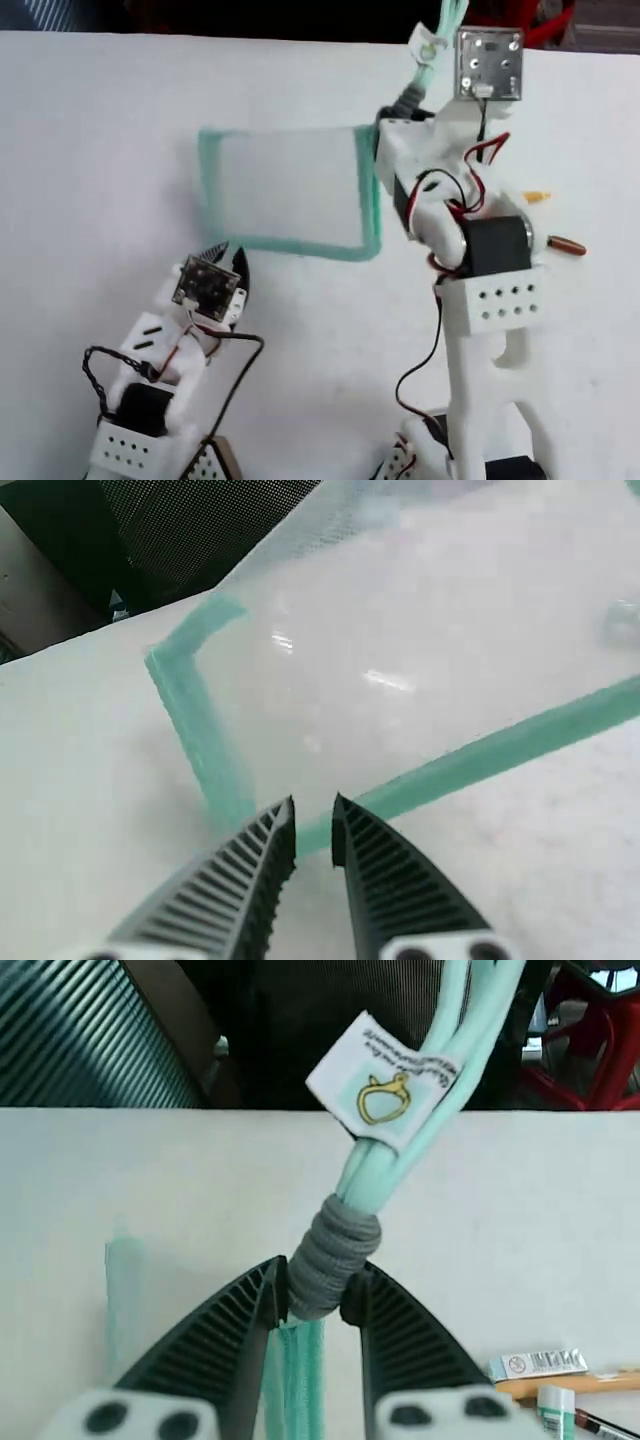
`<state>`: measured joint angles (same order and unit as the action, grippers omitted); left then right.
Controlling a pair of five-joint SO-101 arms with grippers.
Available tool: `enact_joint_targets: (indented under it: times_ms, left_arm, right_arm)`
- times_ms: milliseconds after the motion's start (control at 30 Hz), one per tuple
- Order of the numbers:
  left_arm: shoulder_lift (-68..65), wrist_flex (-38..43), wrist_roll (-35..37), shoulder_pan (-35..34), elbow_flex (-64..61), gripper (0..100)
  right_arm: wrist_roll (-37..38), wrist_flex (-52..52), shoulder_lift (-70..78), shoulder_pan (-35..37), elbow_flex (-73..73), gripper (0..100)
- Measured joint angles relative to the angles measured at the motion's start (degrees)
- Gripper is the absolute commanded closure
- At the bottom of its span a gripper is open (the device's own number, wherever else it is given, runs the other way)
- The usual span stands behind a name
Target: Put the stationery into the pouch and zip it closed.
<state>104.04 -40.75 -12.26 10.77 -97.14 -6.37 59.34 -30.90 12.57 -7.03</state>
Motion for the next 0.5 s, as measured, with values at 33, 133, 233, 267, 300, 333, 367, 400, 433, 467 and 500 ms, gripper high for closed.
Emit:
enact_joint_targets:
  times_ms: [33, 133, 233, 267, 300, 333, 367, 400, 433, 467, 500]
  left_arm:
    - [0.0, 0.0, 0.0, 0.0, 0.0, 91]
    - [0.0, 0.0, 0.0, 0.0, 0.0, 91]
    - [0.0, 0.0, 0.0, 0.0, 0.0, 91]
    - [0.0, 0.0, 0.0, 0.0, 0.0, 91]
    - [0.0, 0.0, 0.0, 0.0, 0.0, 91]
    - [0.0, 0.0, 0.0, 0.0, 0.0, 91]
    - [0.0, 0.0, 0.0, 0.0, 0.0, 91]
    - [0.0, 0.0, 0.0, 0.0, 0.0, 91]
    - [0.0, 0.0, 0.0, 0.0, 0.0, 91]
    - [0.0, 0.0, 0.0, 0.0, 0.0, 91]
    - [0.0, 0.0, 0.0, 0.0, 0.0, 91]
  right_arm:
    - [0.09, 1.05, -0.09, 0.0, 2.02, 98.1]
    - [0.35, 3.6, -0.09, 0.0, 7.38, 98.1]
    - [0.35, 5.54, -0.09, 0.0, 11.96, 98.1]
    - [0.35, 6.24, -0.09, 0.0, 13.54, 98.1]
    - [0.35, 7.03, -0.09, 0.0, 15.21, 98.1]
    - [0.35, 8.0, -0.09, 0.0, 16.97, 98.1]
    - [0.35, 8.97, -0.09, 0.0, 18.73, 98.1]
    - [0.35, 10.02, -0.09, 0.0, 20.57, 98.1]
    - [0.35, 11.08, -0.09, 0.0, 22.51, 98.1]
    - [0.35, 12.22, -0.09, 0.0, 24.44, 98.1]
    - [0.35, 13.27, -0.18, 0.26, 26.29, 98.1]
